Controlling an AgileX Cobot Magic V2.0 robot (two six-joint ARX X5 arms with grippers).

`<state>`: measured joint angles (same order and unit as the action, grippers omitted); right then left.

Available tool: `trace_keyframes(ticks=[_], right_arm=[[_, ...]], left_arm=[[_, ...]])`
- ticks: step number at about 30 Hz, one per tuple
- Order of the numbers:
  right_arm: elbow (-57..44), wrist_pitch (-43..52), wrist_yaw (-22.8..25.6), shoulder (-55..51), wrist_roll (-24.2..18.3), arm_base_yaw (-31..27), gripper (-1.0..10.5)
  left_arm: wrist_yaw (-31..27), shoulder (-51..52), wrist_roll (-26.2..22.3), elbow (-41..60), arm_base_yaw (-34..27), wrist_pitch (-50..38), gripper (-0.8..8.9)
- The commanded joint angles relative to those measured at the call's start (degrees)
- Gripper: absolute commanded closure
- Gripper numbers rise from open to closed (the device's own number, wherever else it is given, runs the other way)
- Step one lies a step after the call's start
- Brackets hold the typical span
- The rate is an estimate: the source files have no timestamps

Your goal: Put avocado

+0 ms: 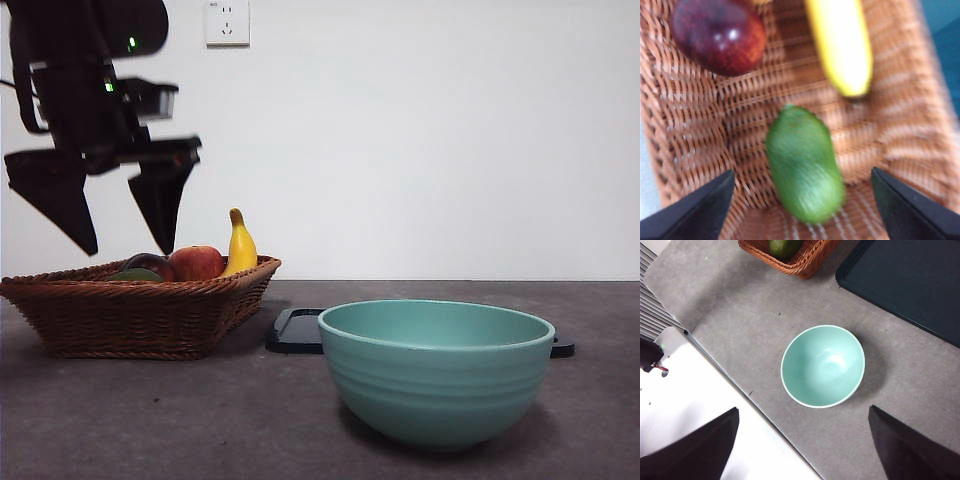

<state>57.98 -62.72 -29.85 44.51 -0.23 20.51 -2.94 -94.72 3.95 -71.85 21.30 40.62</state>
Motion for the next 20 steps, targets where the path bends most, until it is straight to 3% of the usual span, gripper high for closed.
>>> trace_keyframes(ticks=[1,8,15,20], right_arm=[[1.0,0.5,-0.1,0.4,-0.4,0.3,5.3],[1.0,0.5,-0.1,0.4,-0.4,0.3,5.3],[1.0,0.6,-0.1,0.4,-0.4,0.3,5.3],[1.0,0.6,-0.1,0.4,-0.4,0.3,5.3]], left_arm=[[-0.3,-2.8,0.2,-1.4,0.4,-1.3,3.88],[-0.3,-7.0,0.2,-1.4,0.5,-3.4,3.98],[-0.3,-8.9,0.2,-1.4,0.5,-3.7,4.93],[-0.3,-8.9,0.2,-1.4,0.5,-3.8,6.94]])
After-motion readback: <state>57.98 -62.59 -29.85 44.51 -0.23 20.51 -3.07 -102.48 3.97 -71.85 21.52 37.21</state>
